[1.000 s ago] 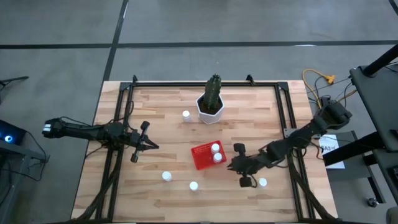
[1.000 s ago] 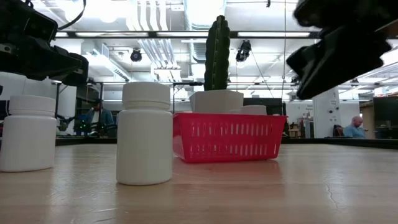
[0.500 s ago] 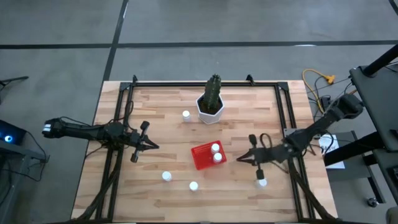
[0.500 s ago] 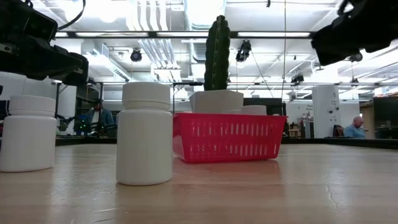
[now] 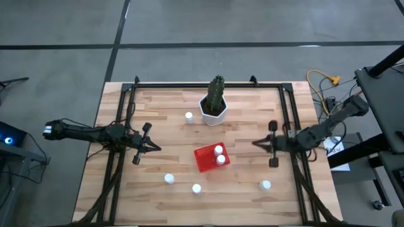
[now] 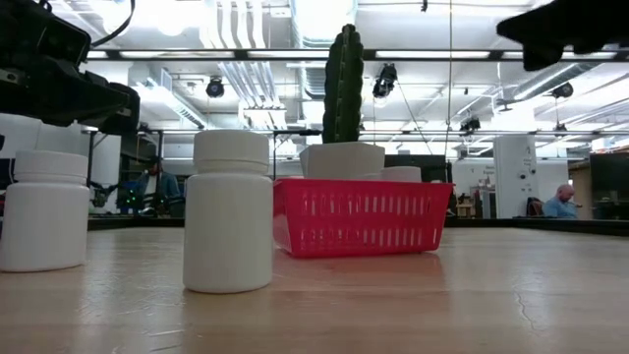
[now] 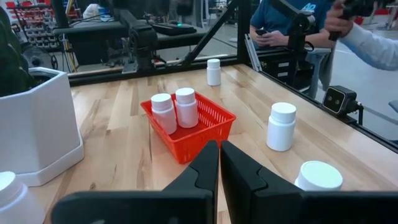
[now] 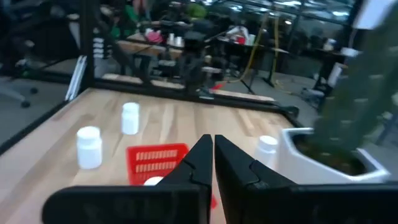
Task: Pick and place pill bottles into a basket
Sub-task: Put the white pill bottle into the red bin
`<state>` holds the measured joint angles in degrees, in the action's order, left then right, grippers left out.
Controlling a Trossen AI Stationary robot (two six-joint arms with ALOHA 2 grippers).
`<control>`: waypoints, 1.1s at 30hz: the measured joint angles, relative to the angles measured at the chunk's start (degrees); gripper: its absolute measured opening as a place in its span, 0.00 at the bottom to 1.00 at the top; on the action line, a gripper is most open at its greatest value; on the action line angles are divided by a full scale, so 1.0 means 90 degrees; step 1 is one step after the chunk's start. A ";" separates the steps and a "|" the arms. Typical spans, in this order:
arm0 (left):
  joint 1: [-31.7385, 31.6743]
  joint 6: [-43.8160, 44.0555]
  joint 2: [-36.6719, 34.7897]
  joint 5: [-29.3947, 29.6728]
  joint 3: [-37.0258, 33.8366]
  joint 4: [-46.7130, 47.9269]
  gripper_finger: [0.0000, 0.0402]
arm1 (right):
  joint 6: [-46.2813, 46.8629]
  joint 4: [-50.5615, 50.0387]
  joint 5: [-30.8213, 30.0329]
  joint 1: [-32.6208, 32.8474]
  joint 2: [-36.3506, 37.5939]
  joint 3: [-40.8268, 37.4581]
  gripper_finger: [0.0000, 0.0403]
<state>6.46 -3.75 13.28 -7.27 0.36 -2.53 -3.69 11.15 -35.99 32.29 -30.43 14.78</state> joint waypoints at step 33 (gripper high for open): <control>-0.0001 -0.0293 -0.0035 0.0071 0.0000 -0.0004 0.00 | -0.0135 -0.1592 0.1840 -0.0006 0.2935 -0.0946 0.02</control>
<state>6.45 -6.39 12.97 -6.63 0.36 -2.57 -4.91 -3.17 -19.44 32.24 -4.01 6.27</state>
